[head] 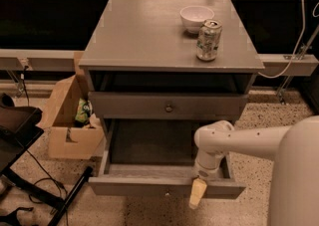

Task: Open middle drawer

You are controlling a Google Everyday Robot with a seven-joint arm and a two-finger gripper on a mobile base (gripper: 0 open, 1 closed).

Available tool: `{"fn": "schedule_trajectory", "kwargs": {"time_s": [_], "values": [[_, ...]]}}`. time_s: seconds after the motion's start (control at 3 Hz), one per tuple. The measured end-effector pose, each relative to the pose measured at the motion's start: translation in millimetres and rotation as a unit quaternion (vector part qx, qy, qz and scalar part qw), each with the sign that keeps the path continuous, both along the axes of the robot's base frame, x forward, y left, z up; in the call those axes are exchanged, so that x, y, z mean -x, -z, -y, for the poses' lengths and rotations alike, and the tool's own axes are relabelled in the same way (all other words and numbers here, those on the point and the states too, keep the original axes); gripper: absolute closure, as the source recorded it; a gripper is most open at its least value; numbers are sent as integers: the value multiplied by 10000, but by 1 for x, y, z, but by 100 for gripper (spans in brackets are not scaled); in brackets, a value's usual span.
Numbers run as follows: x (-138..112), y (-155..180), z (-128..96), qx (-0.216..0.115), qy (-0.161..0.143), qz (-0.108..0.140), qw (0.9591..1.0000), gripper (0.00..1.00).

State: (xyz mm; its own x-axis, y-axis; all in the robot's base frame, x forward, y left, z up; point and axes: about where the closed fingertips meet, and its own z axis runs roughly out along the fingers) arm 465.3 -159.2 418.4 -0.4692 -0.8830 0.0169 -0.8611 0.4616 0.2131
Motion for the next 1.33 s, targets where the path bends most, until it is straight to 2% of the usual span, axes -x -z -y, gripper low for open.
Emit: {"fn": "schedule_trajectory", "kwargs": {"time_s": [0.33, 0.67, 1.0, 1.33], "values": [[-43, -14, -37, -70, -1016, 14, 9948, 0], [-87, -60, -38, -53, -1547, 484, 9868, 0], [-79, -102, 7, -16, -1293, 858, 9879, 0], [-41, -148, 58, -105, -966, 1285, 9869, 0]]}}
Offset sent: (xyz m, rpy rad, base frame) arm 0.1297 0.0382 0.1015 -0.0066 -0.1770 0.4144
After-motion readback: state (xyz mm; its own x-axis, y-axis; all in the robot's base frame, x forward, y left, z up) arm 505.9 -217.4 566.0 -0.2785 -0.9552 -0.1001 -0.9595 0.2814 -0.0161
